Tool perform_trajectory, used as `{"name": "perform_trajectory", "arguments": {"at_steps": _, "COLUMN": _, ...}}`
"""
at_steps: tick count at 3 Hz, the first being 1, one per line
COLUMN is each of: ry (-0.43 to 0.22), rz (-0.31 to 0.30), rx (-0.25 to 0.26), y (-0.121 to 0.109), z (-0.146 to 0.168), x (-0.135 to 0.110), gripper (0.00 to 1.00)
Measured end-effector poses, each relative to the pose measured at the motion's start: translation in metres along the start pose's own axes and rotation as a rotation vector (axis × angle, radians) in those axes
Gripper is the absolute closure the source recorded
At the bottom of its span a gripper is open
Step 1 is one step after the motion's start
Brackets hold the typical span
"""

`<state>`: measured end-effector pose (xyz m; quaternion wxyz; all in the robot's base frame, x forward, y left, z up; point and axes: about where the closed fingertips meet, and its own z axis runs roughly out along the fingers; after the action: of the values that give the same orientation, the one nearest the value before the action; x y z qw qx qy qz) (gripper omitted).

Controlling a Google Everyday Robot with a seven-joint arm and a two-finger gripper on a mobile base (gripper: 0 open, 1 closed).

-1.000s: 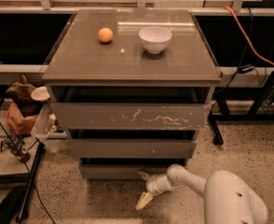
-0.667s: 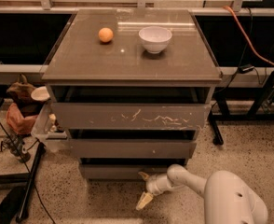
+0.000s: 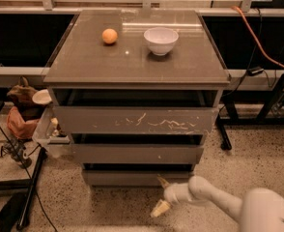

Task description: Close bottom drawer

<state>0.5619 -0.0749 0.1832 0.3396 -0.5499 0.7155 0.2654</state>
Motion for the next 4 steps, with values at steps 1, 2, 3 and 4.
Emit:
{"name": "perform_trajectory", "arguments": {"at_steps": 1, "ry": 0.040, "rz": 0.085, "rx": 0.204, "y": -0.009, "z": -0.097, "x": 0.018, "gripper": 0.00}}
{"name": "perform_trajectory", "arguments": {"at_steps": 2, "ry": 0.107, "rz": 0.191, "rx": 0.405, "y": 0.002, "z": -0.209, "x": 0.046, "gripper": 0.00}}
{"name": "perform_trajectory", "arguments": {"at_steps": 3, "ry": 0.183, "rz": 0.295, "rx": 0.543, "y": 0.036, "z": -0.306, "x": 0.057, "gripper": 0.00}}
{"name": "perform_trajectory", "arguments": {"at_steps": 4, "ry": 0.237, "rz": 0.287, "rx": 0.621, "y": 0.058, "z": -0.360, "x": 0.021, "gripper": 0.00}}
